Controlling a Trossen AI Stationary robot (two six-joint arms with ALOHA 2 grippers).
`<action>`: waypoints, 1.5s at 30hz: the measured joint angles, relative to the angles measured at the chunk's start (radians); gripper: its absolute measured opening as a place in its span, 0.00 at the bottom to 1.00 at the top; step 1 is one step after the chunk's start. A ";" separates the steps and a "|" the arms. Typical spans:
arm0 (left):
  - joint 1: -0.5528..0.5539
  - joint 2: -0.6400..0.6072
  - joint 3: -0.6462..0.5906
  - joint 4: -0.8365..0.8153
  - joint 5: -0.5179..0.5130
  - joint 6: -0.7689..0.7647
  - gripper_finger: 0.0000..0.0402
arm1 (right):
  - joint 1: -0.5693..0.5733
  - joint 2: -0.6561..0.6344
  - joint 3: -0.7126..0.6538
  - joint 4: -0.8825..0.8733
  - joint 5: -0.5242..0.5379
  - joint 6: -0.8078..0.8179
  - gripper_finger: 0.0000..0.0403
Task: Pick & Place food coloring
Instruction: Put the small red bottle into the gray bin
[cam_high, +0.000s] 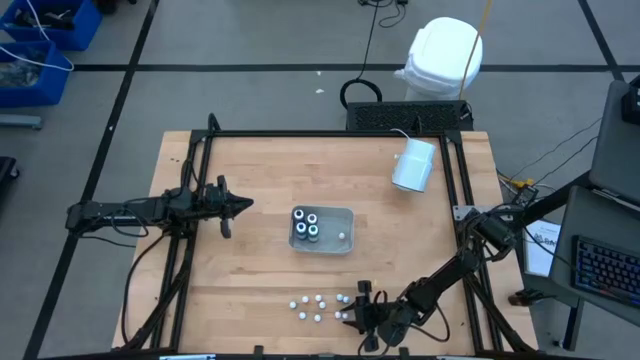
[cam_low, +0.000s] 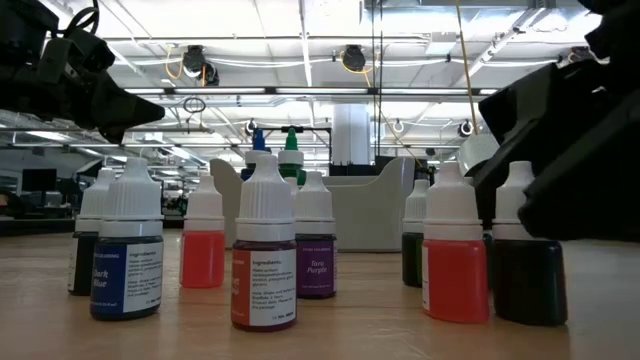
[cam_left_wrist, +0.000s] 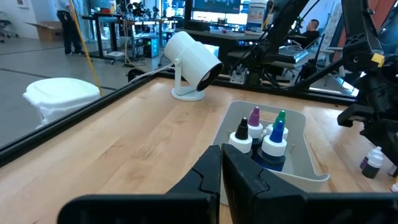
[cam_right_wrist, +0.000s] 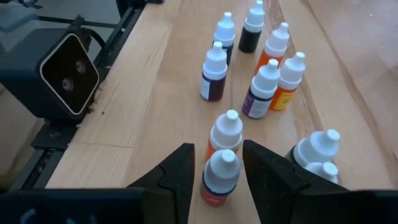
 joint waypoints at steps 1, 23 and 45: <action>0.000 0.000 0.000 0.000 0.000 0.000 0.05 | 0.000 0.000 0.000 -0.001 0.001 0.000 0.30; 0.000 0.000 0.000 0.000 0.000 0.000 0.05 | 0.008 -0.119 0.000 -0.116 0.007 0.004 0.13; 0.000 0.000 0.000 -0.021 0.005 -0.028 0.05 | -0.349 -0.412 0.000 -0.128 0.087 -0.402 0.13</action>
